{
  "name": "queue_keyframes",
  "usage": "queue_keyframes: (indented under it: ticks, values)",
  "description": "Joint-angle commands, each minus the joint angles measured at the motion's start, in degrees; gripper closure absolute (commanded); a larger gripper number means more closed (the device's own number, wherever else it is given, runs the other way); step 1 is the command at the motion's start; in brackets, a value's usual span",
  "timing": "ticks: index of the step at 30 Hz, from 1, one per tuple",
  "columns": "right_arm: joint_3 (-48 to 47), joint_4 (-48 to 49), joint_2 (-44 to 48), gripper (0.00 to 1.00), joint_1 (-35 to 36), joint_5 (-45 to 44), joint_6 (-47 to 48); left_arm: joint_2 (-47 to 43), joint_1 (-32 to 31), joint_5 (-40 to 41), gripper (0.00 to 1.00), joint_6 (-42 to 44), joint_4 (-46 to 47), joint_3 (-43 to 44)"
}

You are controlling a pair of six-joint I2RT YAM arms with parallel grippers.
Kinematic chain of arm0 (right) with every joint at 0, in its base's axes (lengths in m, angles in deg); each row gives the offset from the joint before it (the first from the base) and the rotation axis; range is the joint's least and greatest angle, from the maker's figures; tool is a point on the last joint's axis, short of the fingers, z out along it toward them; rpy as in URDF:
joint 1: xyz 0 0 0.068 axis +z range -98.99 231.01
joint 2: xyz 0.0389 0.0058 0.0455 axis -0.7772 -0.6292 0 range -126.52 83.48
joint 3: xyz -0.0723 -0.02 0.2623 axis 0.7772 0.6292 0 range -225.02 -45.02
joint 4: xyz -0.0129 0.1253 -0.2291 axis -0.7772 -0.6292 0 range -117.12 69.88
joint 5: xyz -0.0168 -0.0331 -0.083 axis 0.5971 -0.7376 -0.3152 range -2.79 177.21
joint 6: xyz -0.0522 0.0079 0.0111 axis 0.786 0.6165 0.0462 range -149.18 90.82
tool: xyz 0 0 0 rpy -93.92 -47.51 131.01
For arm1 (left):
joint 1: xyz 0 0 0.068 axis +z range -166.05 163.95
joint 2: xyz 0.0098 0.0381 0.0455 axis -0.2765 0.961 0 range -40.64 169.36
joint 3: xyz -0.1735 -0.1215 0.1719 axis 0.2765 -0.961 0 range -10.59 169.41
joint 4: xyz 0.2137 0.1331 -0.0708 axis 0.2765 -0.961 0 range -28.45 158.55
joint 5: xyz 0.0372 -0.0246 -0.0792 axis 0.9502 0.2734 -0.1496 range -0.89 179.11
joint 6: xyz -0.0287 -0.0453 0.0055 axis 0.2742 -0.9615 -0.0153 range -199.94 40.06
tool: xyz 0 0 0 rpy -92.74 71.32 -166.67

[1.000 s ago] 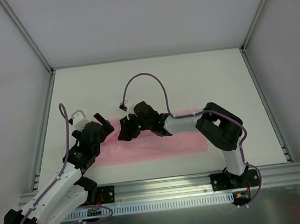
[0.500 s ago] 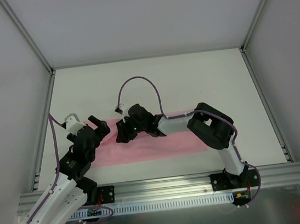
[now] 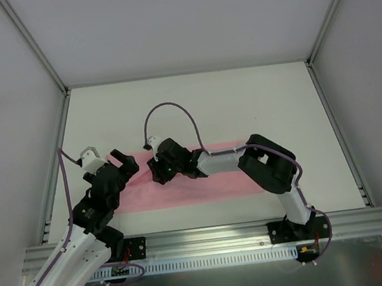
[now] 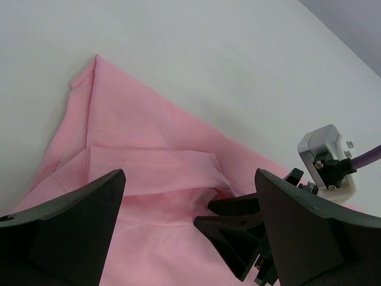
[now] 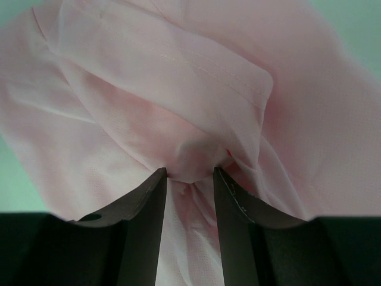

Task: Fold and stack the t-shirts
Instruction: Fold the other side of the tshirt into a rectangle

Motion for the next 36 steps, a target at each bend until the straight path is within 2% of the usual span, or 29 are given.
queue_keyframes:
  ticks: [1, 15, 26, 36]
  values:
    - [-2.5, -1.5, 2.9, 0.59, 0.0, -2.3, 2.2, -0.1, -0.6, -0.3, 0.07, 0.9, 0.3, -0.1]
    - [-7.3, -4.3, 5.2, 0.63, 0.9, -3.5, 2.8, 1.1, -0.6, -1.3, 0.07, 1.6, 1.0, 0.9]
    - [-10.9, -3.5, -1.2, 0.69, -1.1, -0.1, -1.3, 0.0, -0.6, -0.5, 0.07, 1.4, 0.0, 0.4]
    - [-10.3, -2.1, -3.5, 0.69, -2.8, 4.2, -2.1, 1.2, -0.6, 1.1, 0.07, 1.7, 0.0, 0.9]
